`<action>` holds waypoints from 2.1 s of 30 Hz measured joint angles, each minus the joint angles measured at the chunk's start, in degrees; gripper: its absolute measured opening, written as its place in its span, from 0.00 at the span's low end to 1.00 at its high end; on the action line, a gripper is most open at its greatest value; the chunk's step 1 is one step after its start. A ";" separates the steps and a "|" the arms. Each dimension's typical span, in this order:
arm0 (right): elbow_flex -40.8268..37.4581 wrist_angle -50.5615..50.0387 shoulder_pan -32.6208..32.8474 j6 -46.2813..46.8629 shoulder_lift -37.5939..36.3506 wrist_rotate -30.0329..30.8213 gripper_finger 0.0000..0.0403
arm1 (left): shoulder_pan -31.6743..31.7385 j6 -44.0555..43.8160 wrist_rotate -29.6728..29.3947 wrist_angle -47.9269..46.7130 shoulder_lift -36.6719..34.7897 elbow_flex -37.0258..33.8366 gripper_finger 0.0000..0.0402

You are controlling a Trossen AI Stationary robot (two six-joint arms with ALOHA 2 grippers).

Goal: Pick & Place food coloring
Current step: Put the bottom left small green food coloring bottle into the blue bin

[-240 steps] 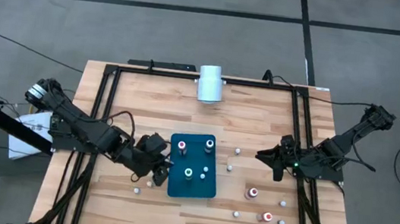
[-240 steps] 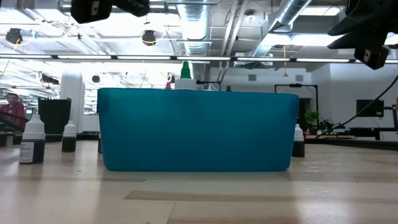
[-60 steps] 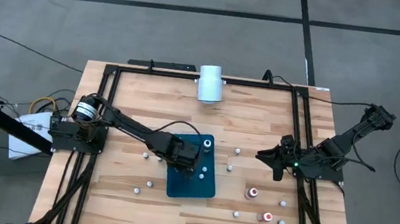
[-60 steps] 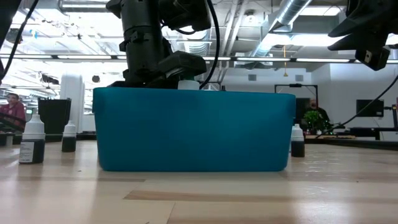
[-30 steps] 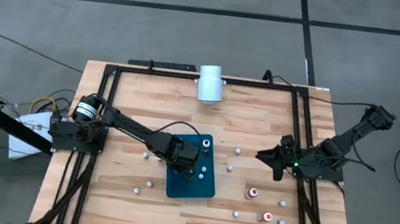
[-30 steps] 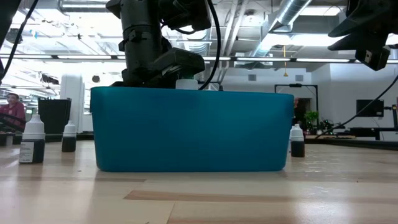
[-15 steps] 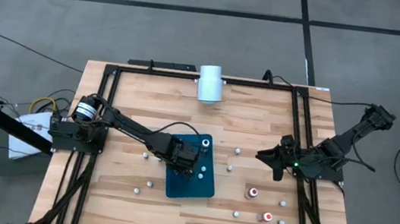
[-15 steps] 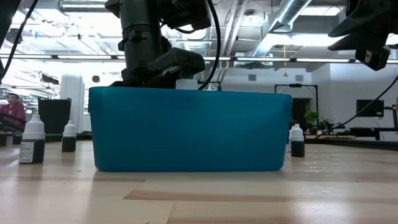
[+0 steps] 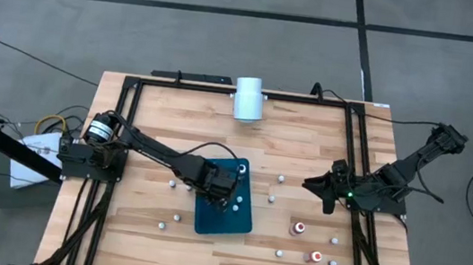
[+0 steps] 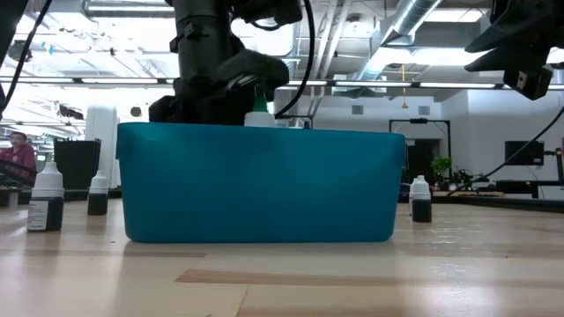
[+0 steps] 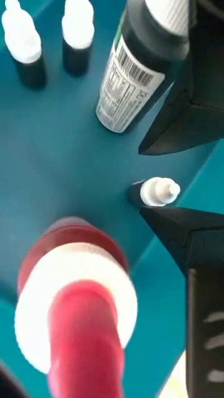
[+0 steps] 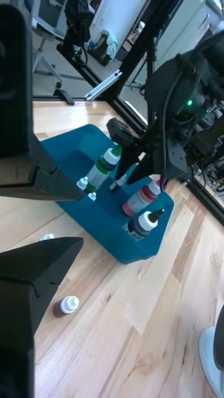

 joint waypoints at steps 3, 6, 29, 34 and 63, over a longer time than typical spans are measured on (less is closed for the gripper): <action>0.00 0.00 -0.02 0.00 0.00 0.00 0.23 | 0.00 0.34 -0.33 -0.20 0.00 0.97 0.34; 0.00 0.00 0.00 0.00 0.01 0.00 0.23 | 0.02 0.27 -0.40 -1.81 -0.02 1.61 0.34; 0.00 0.00 0.00 0.00 0.00 -0.02 0.23 | -3.69 -2.35 -9.00 -24.38 -0.15 17.37 0.34; 0.00 -0.02 0.00 0.00 0.01 -0.02 0.23 | -6.90 -7.18 -13.02 -34.01 -0.17 22.74 0.34; 0.00 -0.04 -0.02 -0.07 0.00 -3.02 0.23 | -29.77 -47.06 -8.14 -40.58 -0.26 27.34 0.34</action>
